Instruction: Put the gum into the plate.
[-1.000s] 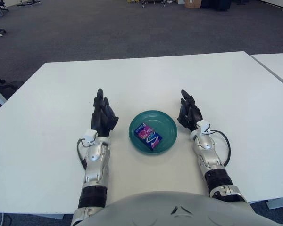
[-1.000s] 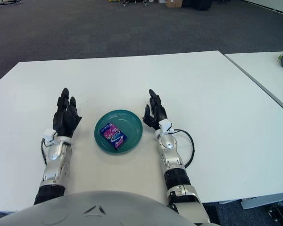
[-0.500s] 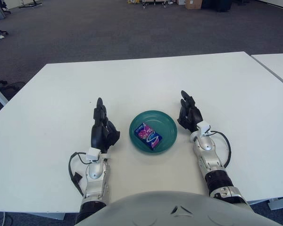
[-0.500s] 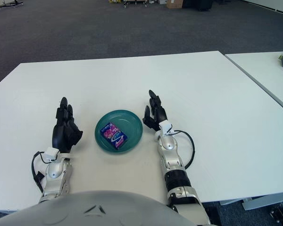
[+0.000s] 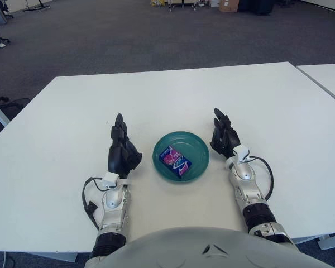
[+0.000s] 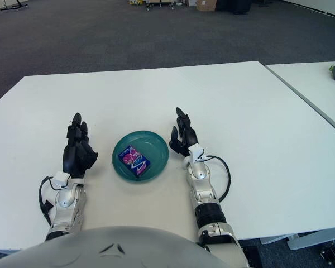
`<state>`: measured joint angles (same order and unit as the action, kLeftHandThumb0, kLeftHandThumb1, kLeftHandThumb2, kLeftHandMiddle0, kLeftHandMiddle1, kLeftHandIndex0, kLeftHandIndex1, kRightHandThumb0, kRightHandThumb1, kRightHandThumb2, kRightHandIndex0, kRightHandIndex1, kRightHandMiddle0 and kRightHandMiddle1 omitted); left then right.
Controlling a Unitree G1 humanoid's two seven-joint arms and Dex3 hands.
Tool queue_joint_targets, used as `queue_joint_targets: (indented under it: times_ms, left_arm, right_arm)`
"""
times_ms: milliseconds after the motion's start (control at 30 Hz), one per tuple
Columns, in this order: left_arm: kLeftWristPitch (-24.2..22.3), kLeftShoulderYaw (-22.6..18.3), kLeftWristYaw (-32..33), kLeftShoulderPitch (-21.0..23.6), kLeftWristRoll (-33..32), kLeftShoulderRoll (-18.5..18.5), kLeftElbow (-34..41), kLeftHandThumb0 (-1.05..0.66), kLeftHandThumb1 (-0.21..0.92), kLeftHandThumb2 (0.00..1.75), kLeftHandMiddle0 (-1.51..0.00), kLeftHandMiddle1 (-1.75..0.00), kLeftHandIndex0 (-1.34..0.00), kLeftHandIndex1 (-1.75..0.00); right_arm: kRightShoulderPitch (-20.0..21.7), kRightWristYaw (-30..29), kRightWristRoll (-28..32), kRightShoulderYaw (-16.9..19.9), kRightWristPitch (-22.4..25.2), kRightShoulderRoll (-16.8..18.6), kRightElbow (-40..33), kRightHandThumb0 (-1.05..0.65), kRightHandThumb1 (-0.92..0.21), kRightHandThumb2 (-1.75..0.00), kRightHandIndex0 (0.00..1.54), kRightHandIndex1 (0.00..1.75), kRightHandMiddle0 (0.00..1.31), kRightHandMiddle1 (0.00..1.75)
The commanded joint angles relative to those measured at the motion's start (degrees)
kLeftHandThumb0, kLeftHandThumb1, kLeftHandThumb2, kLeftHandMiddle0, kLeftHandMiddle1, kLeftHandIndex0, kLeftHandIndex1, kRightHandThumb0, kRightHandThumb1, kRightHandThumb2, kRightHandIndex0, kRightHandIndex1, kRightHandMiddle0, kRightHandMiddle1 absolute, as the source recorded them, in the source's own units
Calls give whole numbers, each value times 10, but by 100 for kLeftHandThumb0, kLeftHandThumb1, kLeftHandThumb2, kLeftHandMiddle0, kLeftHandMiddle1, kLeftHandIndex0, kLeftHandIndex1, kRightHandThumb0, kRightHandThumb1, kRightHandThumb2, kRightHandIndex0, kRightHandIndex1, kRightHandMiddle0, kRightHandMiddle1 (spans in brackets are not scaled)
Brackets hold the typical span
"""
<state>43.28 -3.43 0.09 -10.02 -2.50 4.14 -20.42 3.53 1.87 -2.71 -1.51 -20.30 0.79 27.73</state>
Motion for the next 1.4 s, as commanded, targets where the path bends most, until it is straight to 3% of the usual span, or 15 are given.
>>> queue_joint_targets:
  times_ms: [0,233,1367]
  left_arm:
    - [29,-4,-15,-27,-13,3,-78,-105,92,96,-18,-2,0,-62]
    - [37,-6,-43,-20,-38,9,-96,-104,92,94,-20,-2,0,-68]
    - [-24,-25,-117,-24,-99,33,-97,-103,92,103,-17,0,0,-54]
  right_arm:
    - [-41,2,8,4,27,0,28,-61,-92,-103,4,0,0,28]
    - [-44,1,5,3,28,-1,24,-61,-92,-103,4,0,0,28]
    - [-61,-2,1,-5,37,4,4,-61,-92,-103,3,0,0,28]
